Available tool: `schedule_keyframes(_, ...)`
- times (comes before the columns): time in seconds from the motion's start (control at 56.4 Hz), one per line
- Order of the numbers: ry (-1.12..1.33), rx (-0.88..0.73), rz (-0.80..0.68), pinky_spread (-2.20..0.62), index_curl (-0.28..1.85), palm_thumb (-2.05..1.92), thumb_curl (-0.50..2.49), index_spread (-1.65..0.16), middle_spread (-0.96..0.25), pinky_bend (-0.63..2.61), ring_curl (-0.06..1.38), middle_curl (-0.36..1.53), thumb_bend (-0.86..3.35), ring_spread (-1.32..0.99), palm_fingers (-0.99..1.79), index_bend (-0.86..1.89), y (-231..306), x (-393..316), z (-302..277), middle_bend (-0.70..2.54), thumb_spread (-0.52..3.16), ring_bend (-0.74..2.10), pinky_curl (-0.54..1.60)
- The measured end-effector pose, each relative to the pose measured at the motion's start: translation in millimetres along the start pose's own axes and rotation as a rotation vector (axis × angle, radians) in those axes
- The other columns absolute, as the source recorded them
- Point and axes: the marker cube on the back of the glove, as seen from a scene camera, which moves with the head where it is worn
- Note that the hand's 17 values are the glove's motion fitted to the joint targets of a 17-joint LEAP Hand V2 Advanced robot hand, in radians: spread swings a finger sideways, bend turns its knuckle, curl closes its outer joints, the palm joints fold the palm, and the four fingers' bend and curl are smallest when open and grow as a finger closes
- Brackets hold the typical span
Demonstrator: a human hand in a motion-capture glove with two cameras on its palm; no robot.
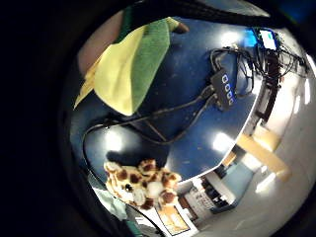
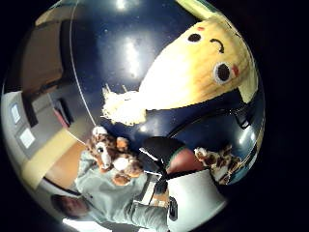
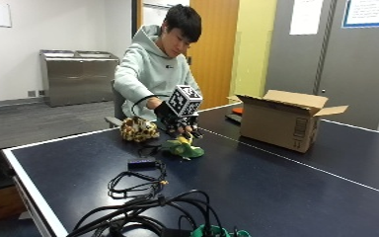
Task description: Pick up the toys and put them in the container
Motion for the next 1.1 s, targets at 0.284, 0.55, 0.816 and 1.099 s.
schedule_keyframes(0.284, -0.102, 0.099, -0.015, 0.05, 0.28, 0.14, 0.33, -0.33, -0.09, 0.59, 0.05, 0.21, -0.01, 0.0, -0.19, 0.3, -22, -10, 27, 0.21, 1.06, 0.04, 0.31)
schedule_keyframes(0.55, -0.18, 0.138, -0.023, 0.02, 0.45, 0.28, 0.34, -0.31, -0.21, 0.19, 0.11, 0.45, 0.03, -0.18, 0.63, 0.68, -15, -25, 30, 0.82, 1.21, 0.51, 0.19)
schedule_keyframes(0.816, -0.194, 0.033, -0.021, -0.31, 0.52, 0.32, 0.33, -0.28, -0.26, 0.86, 0.39, 0.6, 0.03, -0.29, 1.27, 0.57, 30, -31, -23, 1.01, 1.35, 1.2, 0.46)
schedule_keyframes(1.099, -0.129, 0.285, -0.211, -0.39, 0.67, 0.4, 0.34, -0.24, -0.23, 1.05, 0.51, 0.71, 0.06, -0.27, 1.18, 0.81, 132, -129, -172, 1.22, 1.44, 1.41, 0.6)
